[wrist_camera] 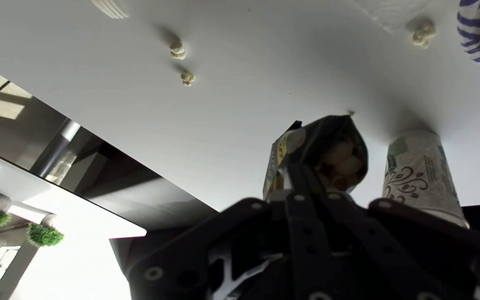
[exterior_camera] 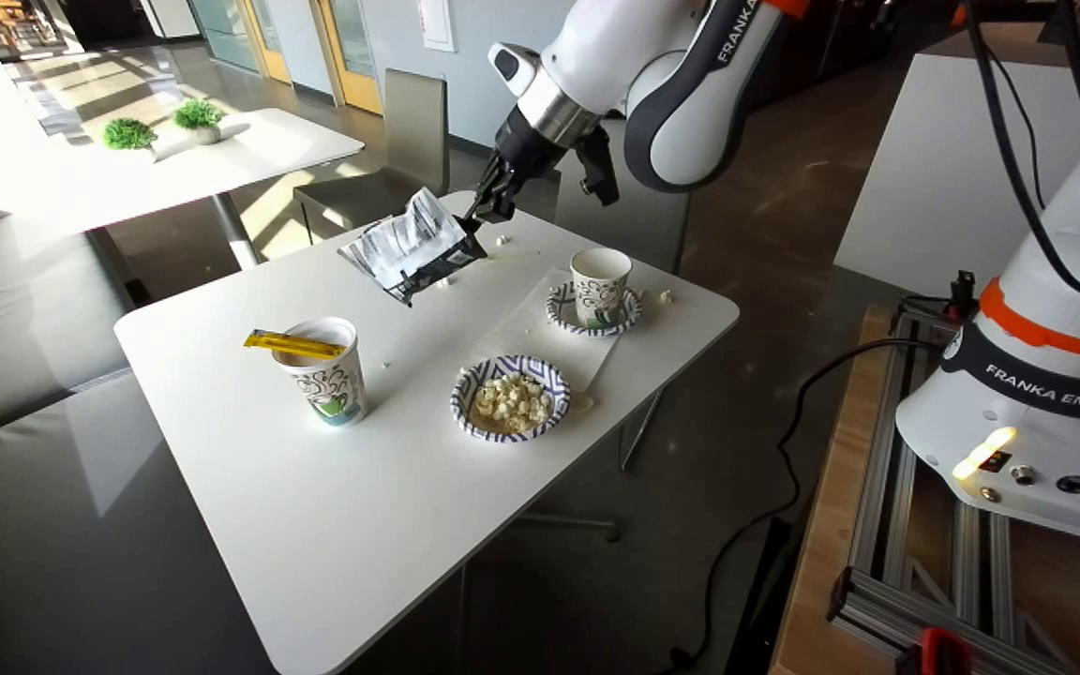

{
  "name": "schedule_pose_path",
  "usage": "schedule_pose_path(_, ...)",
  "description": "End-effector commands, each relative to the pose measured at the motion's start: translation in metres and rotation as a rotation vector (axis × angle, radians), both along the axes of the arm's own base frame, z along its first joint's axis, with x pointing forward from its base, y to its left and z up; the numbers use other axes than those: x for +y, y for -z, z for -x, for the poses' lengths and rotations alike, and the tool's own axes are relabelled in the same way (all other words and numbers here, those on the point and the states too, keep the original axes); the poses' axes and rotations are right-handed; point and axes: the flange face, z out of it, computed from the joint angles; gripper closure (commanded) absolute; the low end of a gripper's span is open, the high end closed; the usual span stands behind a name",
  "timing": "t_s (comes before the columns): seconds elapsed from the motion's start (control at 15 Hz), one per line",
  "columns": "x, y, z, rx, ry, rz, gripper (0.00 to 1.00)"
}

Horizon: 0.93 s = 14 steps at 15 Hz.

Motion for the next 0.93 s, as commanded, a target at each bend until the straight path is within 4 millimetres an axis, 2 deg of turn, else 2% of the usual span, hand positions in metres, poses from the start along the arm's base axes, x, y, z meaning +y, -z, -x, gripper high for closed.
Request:
schedule_pose_path(0.0, -0.011, -0.014, 0.012, 0.043, 0.039, 0.068, 1.00)
schedule_pose_path(0.07, -0.003, 0.009, 0.019, 0.157, 0.060, 0.084, 1.00)
schedule_pose_path(0.13, -0.002, 0.010, 0.020, 0.191, 0.064, 0.112, 1.00)
schedule_pose_path(0.2, 0.029, 0.031, 0.024, 0.211, -0.022, 0.069, 1.00)
schedule_pose_path(0.27, 0.043, 0.036, 0.025, 0.197, -0.065, 0.033, 1.00)
schedule_pose_path(0.33, 0.028, 0.030, 0.026, 0.286, 0.008, 0.120, 1.00)
schedule_pose_path(0.4, 0.026, 0.026, 0.026, 0.316, 0.026, 0.151, 1.00)
schedule_pose_path(0.47, 0.054, 0.051, 0.023, 0.307, -0.089, 0.041, 1.00)
schedule_pose_path(0.53, 0.015, 0.015, 0.024, 0.347, 0.068, 0.202, 1.00)
schedule_pose_path(0.6, 0.055, 0.050, 0.017, 0.318, -0.115, 0.025, 1.00)
schedule_pose_path(0.67, 0.011, 0.011, 0.019, 0.358, 0.050, 0.223, 1.00)
schedule_pose_path(0.73, 0.038, 0.035, 0.010, 0.323, -0.109, 0.107, 1.00)
schedule_pose_path(0.8, 0.008, 0.004, 0.009, 0.317, -0.028, 0.247, 1.00)
schedule_pose_path(0.87, 0.028, 0.021, 0.002, 0.275, -0.127, 0.145, 1.00)
